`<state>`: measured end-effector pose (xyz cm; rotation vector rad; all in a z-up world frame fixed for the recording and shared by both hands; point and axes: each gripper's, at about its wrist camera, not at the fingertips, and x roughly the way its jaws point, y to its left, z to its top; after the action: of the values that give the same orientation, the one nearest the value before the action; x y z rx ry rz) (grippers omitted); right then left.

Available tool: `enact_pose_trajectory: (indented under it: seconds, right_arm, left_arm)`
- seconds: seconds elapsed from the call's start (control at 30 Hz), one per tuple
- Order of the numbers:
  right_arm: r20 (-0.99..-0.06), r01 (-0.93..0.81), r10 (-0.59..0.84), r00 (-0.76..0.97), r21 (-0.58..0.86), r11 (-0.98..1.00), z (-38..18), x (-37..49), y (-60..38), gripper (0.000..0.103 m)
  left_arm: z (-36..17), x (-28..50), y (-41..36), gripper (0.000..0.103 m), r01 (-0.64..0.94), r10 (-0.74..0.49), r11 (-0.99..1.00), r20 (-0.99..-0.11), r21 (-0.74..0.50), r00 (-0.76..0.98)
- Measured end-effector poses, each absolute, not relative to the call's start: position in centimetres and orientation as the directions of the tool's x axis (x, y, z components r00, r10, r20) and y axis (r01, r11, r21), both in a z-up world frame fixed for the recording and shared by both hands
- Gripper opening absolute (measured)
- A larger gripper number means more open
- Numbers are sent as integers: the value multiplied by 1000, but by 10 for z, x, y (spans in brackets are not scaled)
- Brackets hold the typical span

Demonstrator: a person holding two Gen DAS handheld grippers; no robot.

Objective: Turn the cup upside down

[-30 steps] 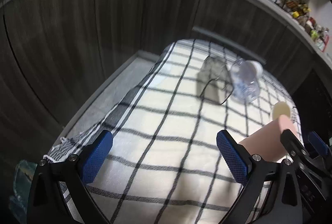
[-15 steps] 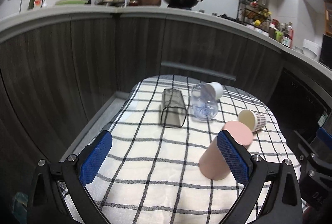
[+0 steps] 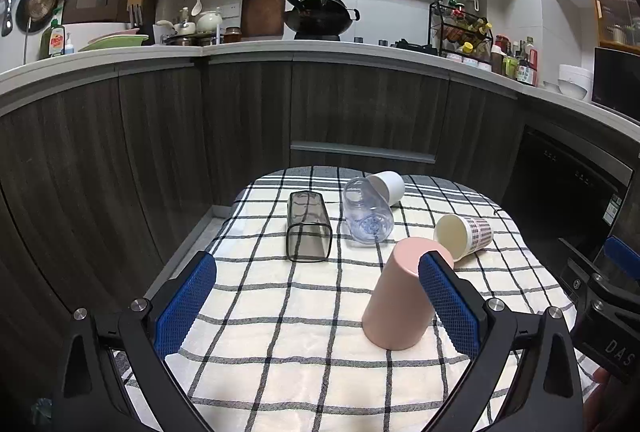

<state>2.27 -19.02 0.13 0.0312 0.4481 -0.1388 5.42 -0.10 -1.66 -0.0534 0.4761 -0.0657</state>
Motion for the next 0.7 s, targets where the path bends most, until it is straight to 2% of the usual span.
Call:
enact_pose_trajectory:
  seconds: [0.7]
  right_arm:
    - [-416,158,-139,899,12,987,2,17,-196,102]
  left_arm:
    - [-13,46,-3,103,57,-77,997,-438,-58,896]
